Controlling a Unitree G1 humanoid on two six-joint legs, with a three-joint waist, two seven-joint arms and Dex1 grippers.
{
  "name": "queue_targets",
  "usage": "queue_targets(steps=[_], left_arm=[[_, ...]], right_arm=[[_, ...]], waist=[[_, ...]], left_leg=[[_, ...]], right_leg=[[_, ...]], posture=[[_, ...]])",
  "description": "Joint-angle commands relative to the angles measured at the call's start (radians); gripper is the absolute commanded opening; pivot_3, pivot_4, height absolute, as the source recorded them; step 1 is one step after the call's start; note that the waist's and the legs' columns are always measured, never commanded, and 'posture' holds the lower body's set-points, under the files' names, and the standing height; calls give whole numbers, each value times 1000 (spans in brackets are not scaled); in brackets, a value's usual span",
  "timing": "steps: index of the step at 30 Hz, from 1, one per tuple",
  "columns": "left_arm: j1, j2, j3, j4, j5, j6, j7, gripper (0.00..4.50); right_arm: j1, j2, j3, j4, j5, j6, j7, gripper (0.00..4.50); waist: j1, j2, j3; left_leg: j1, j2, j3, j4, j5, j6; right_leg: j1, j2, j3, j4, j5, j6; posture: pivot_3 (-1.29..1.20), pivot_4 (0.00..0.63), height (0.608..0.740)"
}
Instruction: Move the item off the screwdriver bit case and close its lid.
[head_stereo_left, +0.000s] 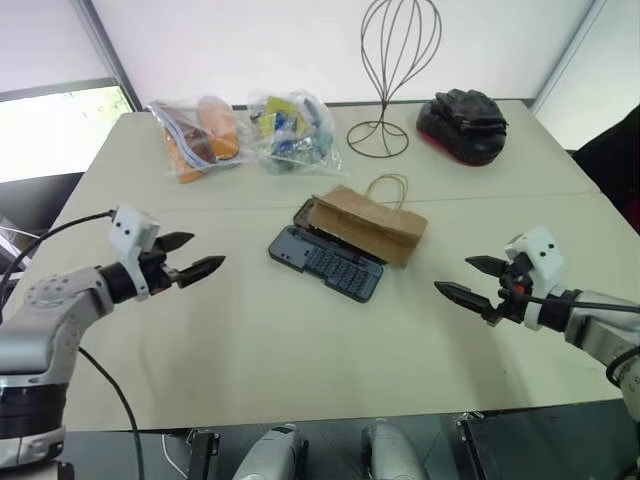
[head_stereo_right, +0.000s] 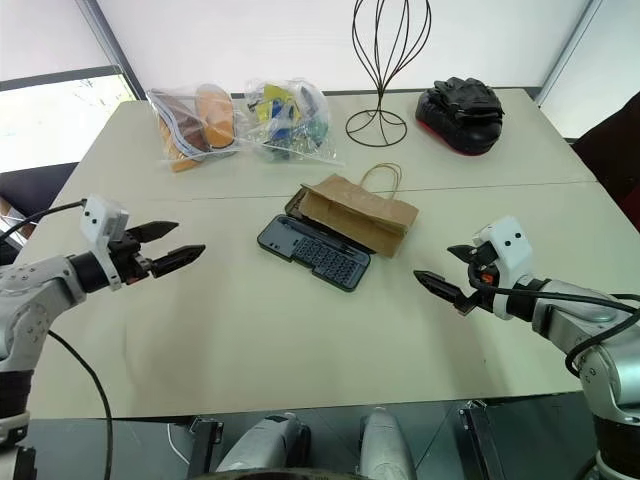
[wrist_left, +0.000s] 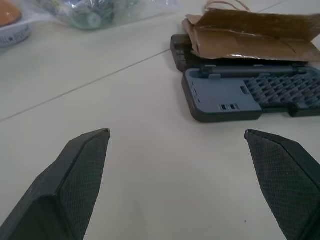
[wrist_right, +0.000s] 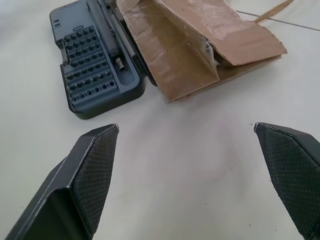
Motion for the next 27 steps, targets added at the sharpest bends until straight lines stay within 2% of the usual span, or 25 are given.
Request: queue_targets(steps=[1,27], left_arm=[[16,17,60,-32,-30,6,-1,4500],[74,7,105,-61,-45,-20,48,4500]], right_arm=[[10,-4,-18,-20,1,-28,5,4483],[-70,10,55,64,-45,-104,10,4483]], waist=[[1,0,0],[1,0,0]], left_leg=[[0,0,0,0,0,0],[0,0,0,0,0,0]], right_leg=[[0,0,0,0,0,0],[0,0,0,0,0,0]], posture=[[0,150,740],[0,150,740]])
